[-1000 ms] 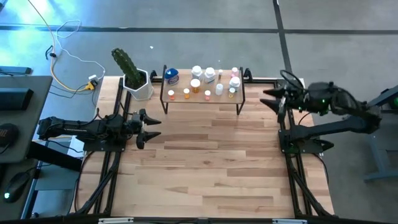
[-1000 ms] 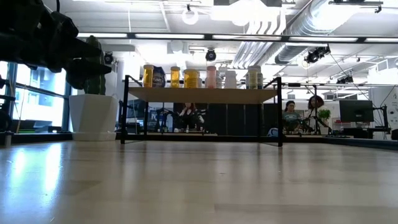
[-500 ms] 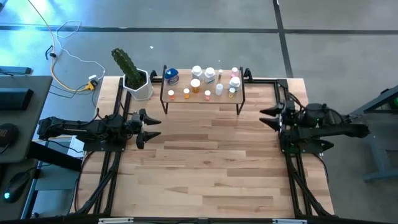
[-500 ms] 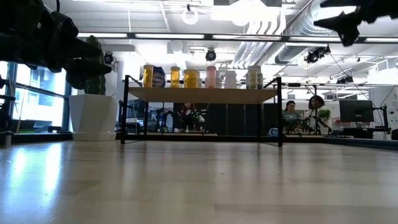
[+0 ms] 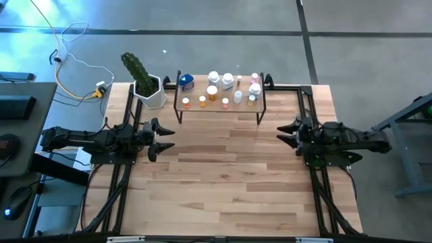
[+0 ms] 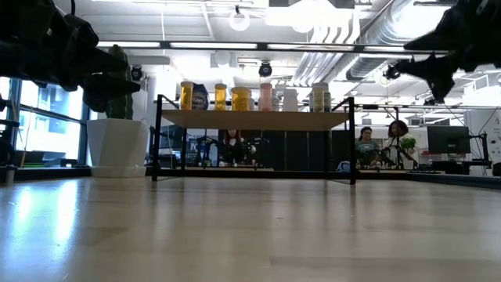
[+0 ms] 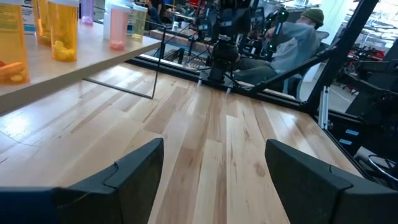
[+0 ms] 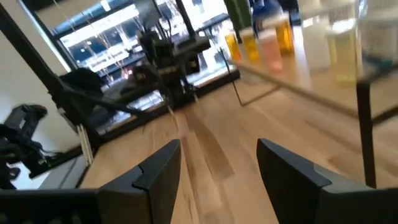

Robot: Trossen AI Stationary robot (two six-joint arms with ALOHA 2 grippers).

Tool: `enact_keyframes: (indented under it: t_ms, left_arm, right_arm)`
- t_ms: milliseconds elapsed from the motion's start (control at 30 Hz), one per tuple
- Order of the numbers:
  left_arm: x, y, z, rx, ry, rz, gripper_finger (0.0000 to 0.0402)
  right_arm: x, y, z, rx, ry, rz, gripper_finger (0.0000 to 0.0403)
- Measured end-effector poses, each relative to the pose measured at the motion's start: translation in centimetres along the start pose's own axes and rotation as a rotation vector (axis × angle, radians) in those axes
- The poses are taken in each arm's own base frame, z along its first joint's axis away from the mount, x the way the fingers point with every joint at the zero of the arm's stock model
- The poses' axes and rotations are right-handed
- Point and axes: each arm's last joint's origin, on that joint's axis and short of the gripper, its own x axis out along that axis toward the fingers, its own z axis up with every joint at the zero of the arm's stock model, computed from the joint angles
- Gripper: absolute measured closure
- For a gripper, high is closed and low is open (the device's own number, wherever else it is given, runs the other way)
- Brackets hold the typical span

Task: Pick and place medicine bottles onto shelf by color
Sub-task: Return to Home Position

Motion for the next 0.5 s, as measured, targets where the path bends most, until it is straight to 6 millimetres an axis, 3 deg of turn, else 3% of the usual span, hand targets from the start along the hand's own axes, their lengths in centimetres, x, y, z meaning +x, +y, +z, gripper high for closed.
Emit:
enact_keyframes:
  t_ms: [200, 500]
  left_arm:
    - [0.0, 0.0, 0.0, 0.0, 0.0, 0.0, 0.0133]
    - [0.0, 0.0, 0.0, 0.0, 0.0, 0.0, 0.0133]
  right_arm:
    - [0.9, -0.7, -2.2, 0.034, 0.048, -0.018, 0.0201]
    - [1.4, -1.1, -3.3, 0.083, 0.04, -0.017, 0.0201]
